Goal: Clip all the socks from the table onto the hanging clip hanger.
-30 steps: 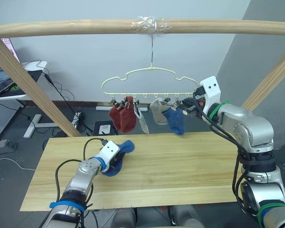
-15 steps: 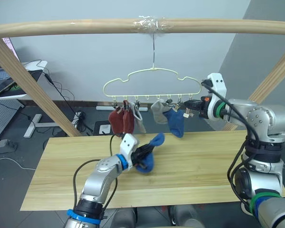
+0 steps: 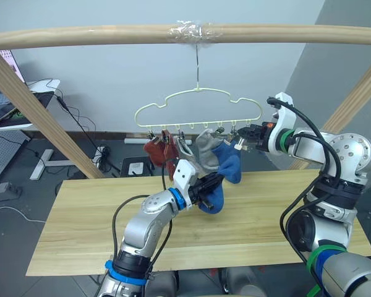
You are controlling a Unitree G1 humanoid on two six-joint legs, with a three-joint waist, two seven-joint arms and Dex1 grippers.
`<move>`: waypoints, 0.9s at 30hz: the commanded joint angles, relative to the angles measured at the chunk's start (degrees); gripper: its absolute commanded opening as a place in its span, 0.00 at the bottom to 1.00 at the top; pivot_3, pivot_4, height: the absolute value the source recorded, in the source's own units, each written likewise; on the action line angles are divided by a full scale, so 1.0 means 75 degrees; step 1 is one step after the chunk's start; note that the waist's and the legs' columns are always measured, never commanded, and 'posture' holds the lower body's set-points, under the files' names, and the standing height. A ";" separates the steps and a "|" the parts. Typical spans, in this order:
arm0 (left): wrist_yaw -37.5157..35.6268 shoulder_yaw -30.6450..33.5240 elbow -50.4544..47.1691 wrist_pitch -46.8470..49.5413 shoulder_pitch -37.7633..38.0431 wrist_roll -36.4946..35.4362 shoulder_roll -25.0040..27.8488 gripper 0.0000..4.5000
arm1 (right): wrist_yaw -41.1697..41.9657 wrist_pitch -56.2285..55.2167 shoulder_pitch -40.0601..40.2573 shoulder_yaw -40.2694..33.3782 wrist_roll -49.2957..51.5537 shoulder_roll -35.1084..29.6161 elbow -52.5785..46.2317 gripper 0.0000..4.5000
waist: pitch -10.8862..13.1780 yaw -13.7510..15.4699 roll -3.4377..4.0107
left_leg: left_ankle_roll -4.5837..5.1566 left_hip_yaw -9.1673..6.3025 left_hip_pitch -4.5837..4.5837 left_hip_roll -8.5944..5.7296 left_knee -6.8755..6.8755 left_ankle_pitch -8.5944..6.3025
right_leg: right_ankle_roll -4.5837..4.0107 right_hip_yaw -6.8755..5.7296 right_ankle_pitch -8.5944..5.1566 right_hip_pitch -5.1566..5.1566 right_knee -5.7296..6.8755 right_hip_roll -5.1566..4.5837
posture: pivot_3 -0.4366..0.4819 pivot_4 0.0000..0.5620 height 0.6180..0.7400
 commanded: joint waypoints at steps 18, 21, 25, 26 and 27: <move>0.0433 0.0087 0.0846 -0.0949 -0.0808 0.0182 -0.0672 0.00 | -0.1921 0.0058 0.0044 -0.0128 0.2394 -0.0112 0.0108 0.00 | 0.0003 -0.0117 0.0000 | 0.0001 0.0000 -0.0004 0.0000 -0.0002 0.0000 | 0.0002 0.0001 -0.0001 -0.0001 -0.0005 0.0002 | 0.31 0.30 1.00; 0.0403 0.0039 0.0881 -0.0991 -0.0842 0.0204 -0.0664 0.00 | -0.2088 0.0058 0.0051 -0.0127 0.2619 -0.0139 0.0132 0.00 | 0.0003 -0.0132 0.0000 | 0.0001 0.0000 -0.0004 0.0000 -0.0001 0.0000 | 0.0004 0.0001 -0.0003 0.0000 -0.0005 0.0002 | 0.32 0.30 1.00; 0.0339 -0.0053 0.0852 -0.1057 -0.0824 0.0216 -0.0666 0.00 | -0.2192 0.0058 0.0050 -0.0145 0.2860 -0.0199 0.0159 0.18 | 0.0004 -0.0142 0.0000 | 0.0001 0.0000 -0.0005 0.0000 -0.0002 0.0000 | 0.0004 0.0001 -0.0003 -0.0001 -0.0007 0.0003 | 0.31 0.29 1.00; 0.0325 -0.0059 0.0823 -0.1047 -0.0813 0.0207 -0.0672 0.00 | -0.2214 0.0058 0.0051 -0.0149 0.2926 -0.0220 0.0166 0.26 | 0.0004 -0.0144 0.0000 | 0.0001 0.0000 -0.0004 0.0000 -0.0002 0.0000 | 0.0006 0.0001 -0.0004 -0.0001 -0.0007 0.0003 | 0.31 0.29 1.00; 0.0304 -0.0050 0.0787 -0.1016 -0.0802 0.0167 -0.0693 0.00 | -0.2229 0.0058 0.0054 -0.0152 0.2990 -0.0243 0.0171 0.35 | 0.0004 -0.0145 0.0000 | 0.0001 0.0000 -0.0005 0.0000 -0.0002 0.0000 | 0.0007 0.0002 -0.0004 0.0000 -0.0007 0.0003 | 0.31 0.29 1.00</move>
